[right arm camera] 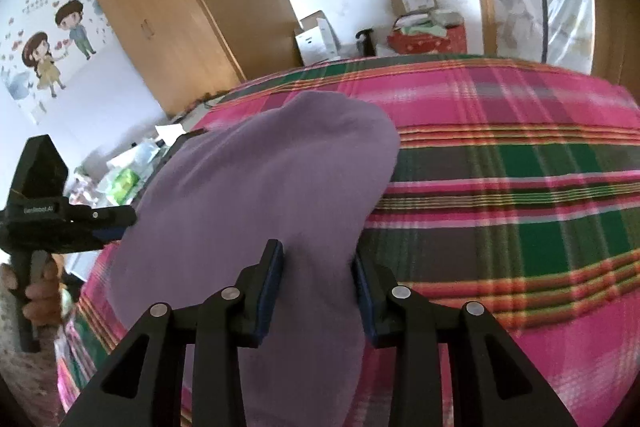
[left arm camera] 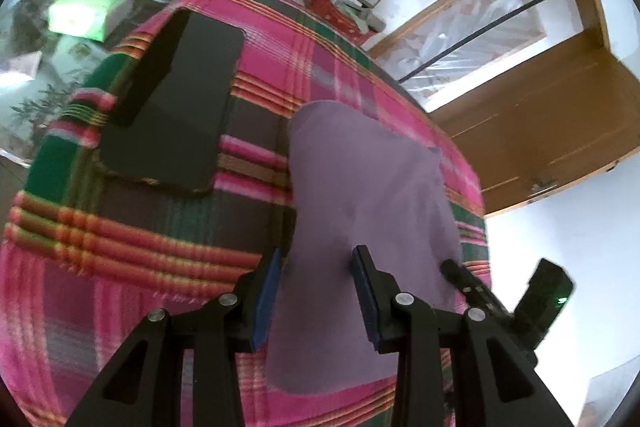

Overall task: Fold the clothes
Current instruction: 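Release the purple stack and pull both grippers back from it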

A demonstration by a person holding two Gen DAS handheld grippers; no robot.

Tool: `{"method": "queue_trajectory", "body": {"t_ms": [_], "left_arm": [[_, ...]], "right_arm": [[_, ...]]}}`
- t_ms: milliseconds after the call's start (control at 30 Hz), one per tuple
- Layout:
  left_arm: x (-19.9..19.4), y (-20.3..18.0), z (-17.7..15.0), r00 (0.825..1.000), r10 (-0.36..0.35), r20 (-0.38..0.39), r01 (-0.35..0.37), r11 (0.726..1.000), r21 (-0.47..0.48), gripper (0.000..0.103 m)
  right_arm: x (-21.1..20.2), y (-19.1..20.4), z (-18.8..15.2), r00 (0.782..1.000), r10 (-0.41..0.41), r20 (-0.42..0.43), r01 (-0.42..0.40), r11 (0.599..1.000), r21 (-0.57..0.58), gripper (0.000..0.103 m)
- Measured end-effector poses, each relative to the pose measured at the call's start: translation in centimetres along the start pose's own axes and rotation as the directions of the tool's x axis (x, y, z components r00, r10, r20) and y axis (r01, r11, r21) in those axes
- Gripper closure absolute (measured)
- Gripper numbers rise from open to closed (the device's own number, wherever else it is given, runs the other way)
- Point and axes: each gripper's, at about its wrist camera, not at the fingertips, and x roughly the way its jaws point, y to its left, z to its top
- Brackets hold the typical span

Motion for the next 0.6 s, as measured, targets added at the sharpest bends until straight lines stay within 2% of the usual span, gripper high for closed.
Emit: {"method": "queue_trajectory", "body": {"t_ms": [133, 400, 600], "left_arm": [[-0.9, -0.5, -1.5, 1.0, 0.011, 0.016, -0.011, 1.0, 0.013, 0.066], [-2.2, -2.7, -4.9, 0.987, 0.136, 0.084, -0.144, 0.986, 0.09, 0.066], [-1.9, -3.9, -6.8, 0.98, 0.172, 0.104, -0.183, 0.976, 0.114, 0.066]], "right_arm": [[-1.4, 0.1, -0.6, 1.0, -0.017, 0.02, 0.017, 1.0, -0.001, 0.067], [-3.7, 1.0, -2.9, 0.999, -0.027, 0.029, 0.027, 1.0, 0.012, 0.067], [-4.5, 2.9, -4.6, 0.998, -0.061, 0.028, 0.062, 0.997, -0.037, 0.067]]}}
